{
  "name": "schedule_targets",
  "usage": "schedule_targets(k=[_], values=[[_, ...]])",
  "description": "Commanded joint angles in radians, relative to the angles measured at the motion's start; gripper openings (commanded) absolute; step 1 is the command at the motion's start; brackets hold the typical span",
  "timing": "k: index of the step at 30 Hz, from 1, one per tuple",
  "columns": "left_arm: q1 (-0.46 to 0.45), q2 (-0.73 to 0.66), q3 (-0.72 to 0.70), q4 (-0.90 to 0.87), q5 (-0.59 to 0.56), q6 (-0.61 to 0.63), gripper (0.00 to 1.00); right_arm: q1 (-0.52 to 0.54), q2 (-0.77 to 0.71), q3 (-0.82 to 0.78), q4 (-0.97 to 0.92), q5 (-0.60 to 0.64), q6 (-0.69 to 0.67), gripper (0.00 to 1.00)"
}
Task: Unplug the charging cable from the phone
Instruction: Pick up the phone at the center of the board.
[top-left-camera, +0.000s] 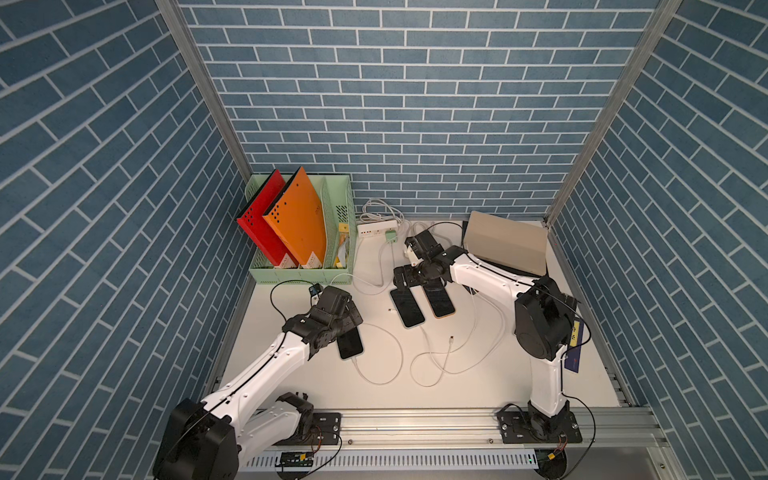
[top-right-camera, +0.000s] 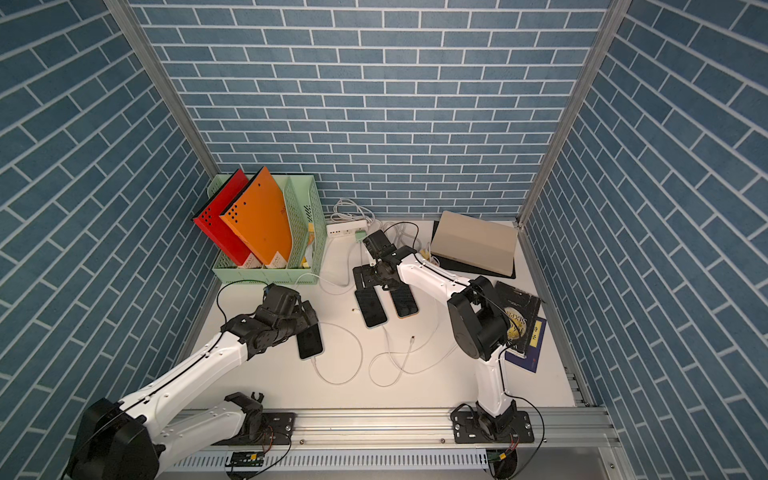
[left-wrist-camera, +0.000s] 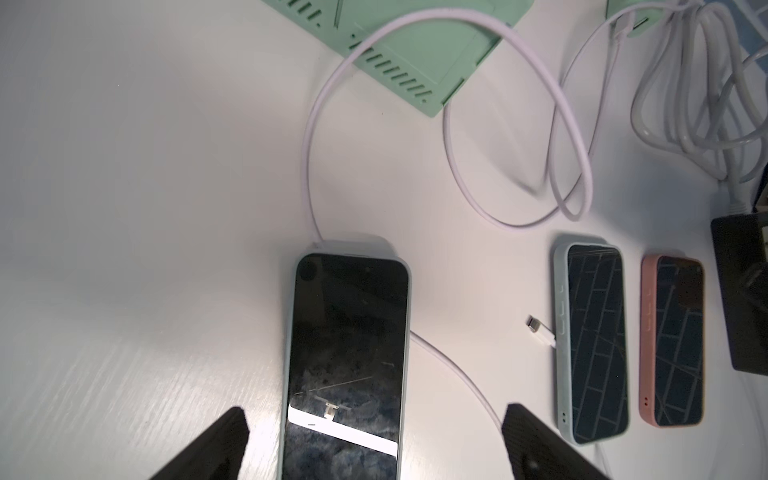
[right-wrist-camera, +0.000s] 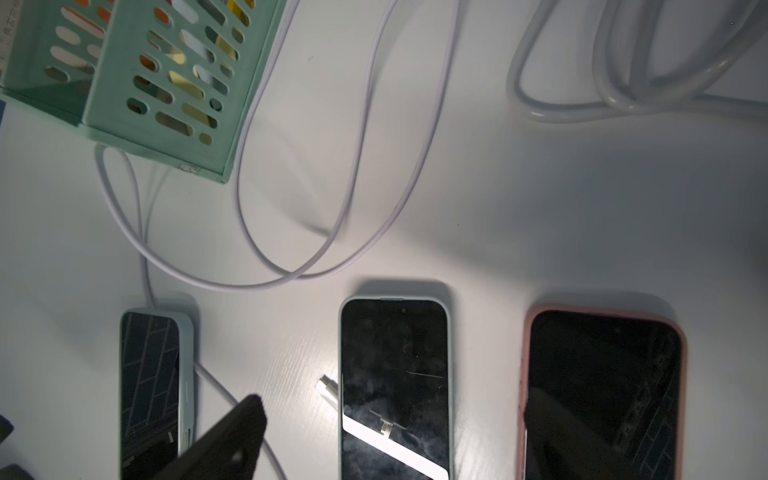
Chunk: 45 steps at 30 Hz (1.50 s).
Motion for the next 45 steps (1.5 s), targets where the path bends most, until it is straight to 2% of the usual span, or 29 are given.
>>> schedule_targets(k=[1, 12, 34, 45], values=[[-0.024, 0.022, -0.022, -0.021, -0.002, -0.01, 1.0, 0.003, -0.032, -0.031, 0.028, -0.003, 0.02, 1.0], [-0.104, 0.178, -0.014, 0.011, -0.09, 0.032, 1.0, 0.003, -0.051, -0.068, 0.063, -0.02, 0.023, 0.99], [-0.11, 0.314, -0.003, 0.083, -0.148, 0.088, 1.0, 0.003, -0.092, -0.142, 0.116, -0.032, 0.023, 1.0], [-0.111, 0.334, -0.014, 0.11, -0.16, 0.086, 0.9, 0.005, -0.131, -0.177, 0.154, -0.032, 0.023, 1.0]])
